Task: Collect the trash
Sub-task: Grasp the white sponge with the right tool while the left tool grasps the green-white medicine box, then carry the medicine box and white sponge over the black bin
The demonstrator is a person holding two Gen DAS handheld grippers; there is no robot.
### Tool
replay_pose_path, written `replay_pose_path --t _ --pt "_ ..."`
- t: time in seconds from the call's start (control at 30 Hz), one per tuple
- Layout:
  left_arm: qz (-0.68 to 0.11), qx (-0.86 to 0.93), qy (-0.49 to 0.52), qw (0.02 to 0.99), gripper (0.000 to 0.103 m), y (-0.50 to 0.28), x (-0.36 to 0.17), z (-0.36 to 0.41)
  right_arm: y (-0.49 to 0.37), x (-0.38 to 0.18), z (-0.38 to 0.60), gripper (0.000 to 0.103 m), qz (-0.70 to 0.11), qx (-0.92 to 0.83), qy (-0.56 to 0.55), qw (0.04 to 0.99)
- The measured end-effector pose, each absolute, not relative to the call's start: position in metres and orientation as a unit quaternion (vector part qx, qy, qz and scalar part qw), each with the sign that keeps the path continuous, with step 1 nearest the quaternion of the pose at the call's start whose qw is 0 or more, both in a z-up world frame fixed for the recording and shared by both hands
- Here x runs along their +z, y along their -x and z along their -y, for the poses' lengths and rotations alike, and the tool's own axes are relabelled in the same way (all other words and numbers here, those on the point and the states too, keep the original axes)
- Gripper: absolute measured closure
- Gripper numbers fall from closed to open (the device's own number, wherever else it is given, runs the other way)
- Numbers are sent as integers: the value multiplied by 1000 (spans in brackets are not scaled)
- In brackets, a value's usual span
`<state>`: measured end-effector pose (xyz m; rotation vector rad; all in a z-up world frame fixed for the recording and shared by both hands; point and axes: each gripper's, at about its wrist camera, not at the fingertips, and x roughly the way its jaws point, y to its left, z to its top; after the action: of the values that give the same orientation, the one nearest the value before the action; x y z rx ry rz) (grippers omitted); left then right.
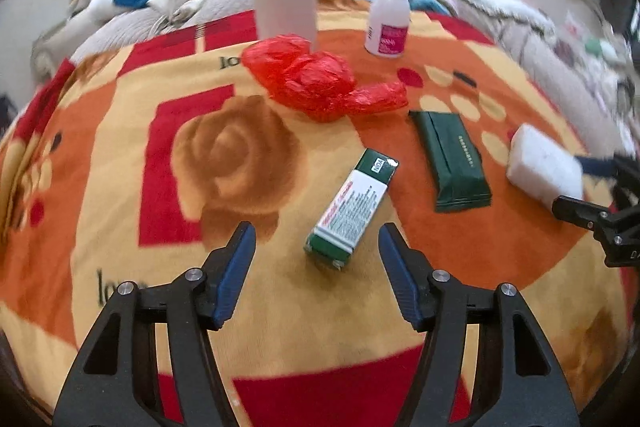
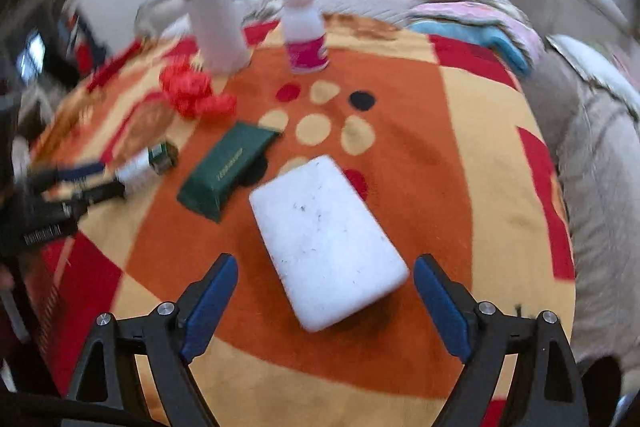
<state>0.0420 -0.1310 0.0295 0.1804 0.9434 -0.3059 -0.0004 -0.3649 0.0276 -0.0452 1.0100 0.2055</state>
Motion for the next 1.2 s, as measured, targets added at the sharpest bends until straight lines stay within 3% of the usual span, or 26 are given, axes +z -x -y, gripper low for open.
replay_pose_path --t 0.23,0.27,0.3,0.33,0.4,0.73,1.2 --pt "-459 -161 -125 865 40 -61 17 149 -11 23 371 15 -469 111 -6 876" --pt "-463 -159 -115 864 41 -63 16 149 -9 22 371 21 -465 111 -10 878" --pt "-466 -158 -105 864 49 -65 15 148 -9 20 370 27 -464 108 -11 879" --pt "-470 -160 -88 864 68 -65 14 145 -7 20 369 33 -463 101 -10 880" --pt "-469 -150 -68 868 80 -65 15 141 -2 23 371 36 -455 97 -22 885" --pt "-478 -172 -16 861 81 -19 33 152 51 53 378 37 -426 94 -55 898" --pt "-444 -214 -56 868 81 59 57 230 124 65 416 37 -413 52 -94 904"
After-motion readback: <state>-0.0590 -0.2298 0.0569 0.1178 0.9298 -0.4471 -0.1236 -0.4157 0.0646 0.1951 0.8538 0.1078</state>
